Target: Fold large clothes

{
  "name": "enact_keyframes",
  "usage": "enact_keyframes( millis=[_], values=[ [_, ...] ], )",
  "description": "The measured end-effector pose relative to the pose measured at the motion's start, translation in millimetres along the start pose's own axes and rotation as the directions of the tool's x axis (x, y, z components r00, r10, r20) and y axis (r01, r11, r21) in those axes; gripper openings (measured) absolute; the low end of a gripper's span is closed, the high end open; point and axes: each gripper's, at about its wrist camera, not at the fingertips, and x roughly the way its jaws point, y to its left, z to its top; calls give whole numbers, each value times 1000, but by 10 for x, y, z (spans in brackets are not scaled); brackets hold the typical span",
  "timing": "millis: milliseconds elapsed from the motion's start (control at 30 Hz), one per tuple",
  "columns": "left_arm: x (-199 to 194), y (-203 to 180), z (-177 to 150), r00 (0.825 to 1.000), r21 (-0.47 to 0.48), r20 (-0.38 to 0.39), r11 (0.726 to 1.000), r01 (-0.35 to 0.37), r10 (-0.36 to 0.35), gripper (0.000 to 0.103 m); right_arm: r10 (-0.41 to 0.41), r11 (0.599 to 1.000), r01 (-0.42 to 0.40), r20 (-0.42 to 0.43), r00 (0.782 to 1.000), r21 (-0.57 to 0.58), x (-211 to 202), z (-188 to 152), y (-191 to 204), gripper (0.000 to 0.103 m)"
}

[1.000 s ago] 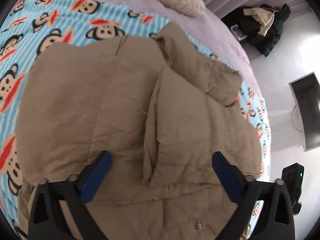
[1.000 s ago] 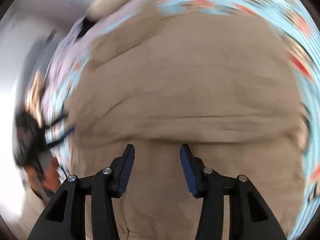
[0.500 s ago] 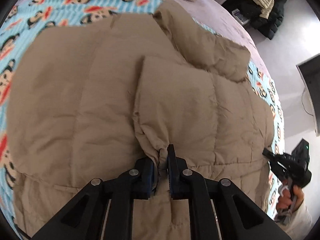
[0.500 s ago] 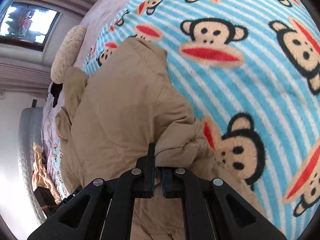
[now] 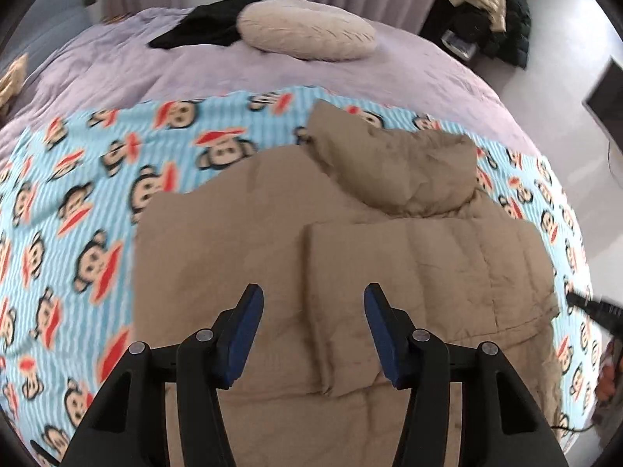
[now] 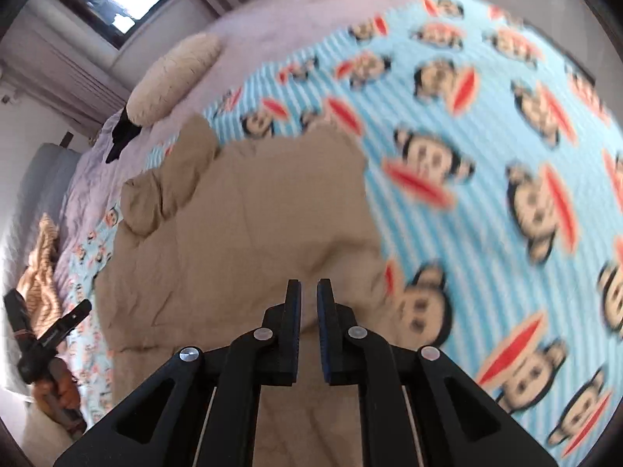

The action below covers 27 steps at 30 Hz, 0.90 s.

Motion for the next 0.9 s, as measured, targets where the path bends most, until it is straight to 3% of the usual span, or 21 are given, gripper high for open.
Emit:
enact_keyframes(
  millis=[67, 167, 233, 267, 367, 633, 900],
  values=[
    [225, -145, 1, 1000, 23, -14, 1000, -2, 2, 55, 30, 999, -30, 0, 1000, 35, 99, 145, -53, 11],
    [611, -209, -51, 994, 40, -53, 995, -93, 95, 55, 1, 999, 1, -37, 999, 49, 362, 229, -119, 11],
    [755, -172, -73, 995, 17, -58, 997, -75, 76, 58, -16, 997, 21, -74, 997, 68, 537, 196, -174, 10],
    [802, -141, -72, 996, 9, -59, 998, -63, 63, 58, -19, 997, 26, -85, 996, 77, 618, 169, -220, 5],
    [885, -146, -68, 996, 28, -59, 998, -59, 60, 61, -30, 997, 34, -73, 997, 64, 742, 123, -273, 2],
    [643, -137, -55, 991, 16, -59, 993, -116, 117, 61, -57, 996, 61, -62, 996, 65, 629, 131, -220, 5],
    [246, -152, -354, 985, -14, -95, 989, -149, 147, 61, -106, 994, 107, -52, 993, 9, 223, -205, -132, 8]
  ],
)
